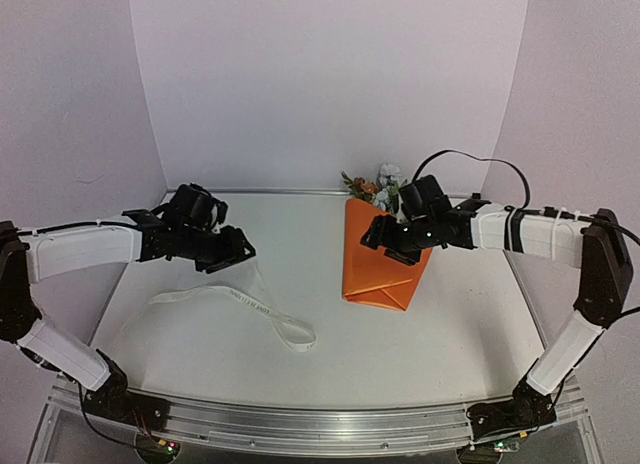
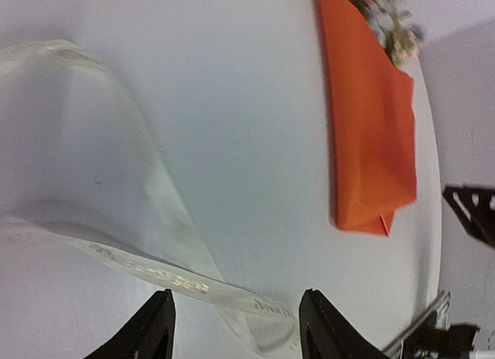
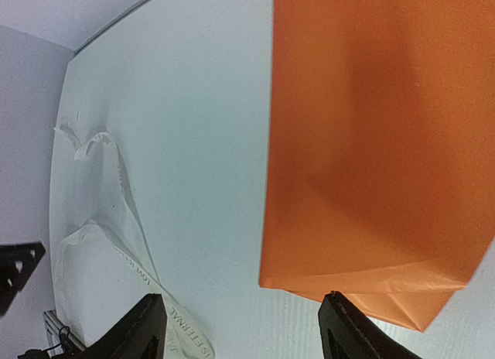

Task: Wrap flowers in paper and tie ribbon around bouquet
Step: Move the ribbon to the center of the board, then pick up the right side of the half-tied ribbon from the center of the board.

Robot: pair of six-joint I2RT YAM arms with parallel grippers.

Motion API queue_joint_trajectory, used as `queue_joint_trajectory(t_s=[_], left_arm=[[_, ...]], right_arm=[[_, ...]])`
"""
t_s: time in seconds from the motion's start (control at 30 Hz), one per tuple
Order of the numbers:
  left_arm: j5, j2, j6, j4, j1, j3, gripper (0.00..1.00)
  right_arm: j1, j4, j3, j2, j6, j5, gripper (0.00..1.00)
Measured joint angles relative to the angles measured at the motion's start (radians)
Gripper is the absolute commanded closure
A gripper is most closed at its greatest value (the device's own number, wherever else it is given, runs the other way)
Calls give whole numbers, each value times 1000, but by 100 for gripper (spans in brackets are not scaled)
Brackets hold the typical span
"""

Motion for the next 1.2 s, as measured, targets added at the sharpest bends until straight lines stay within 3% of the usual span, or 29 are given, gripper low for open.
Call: queue_joint_trajectory(t_s=[0.13, 0.27, 0.63, 0.87, 1.07, 1.2], left_arm=[[-29, 24, -31, -11, 196, -21, 44], [-70, 165, -45, -10, 322, 33, 41], [-208, 535, -186, -1, 424, 303, 39], [-269, 660, -226, -39, 424, 460, 55], [-305, 684, -258, -73, 424, 470, 57], [-311, 687, -273, -72, 425, 465, 85]], right_arm=[[58, -6, 94, 94, -10, -6, 30], [90, -9, 144, 138, -19, -19, 30], [90, -33, 152, 147, -49, -26, 30], [90, -36, 142, 147, -64, -27, 30], [90, -37, 133, 145, -67, -27, 30], [90, -37, 133, 145, -70, -27, 31]])
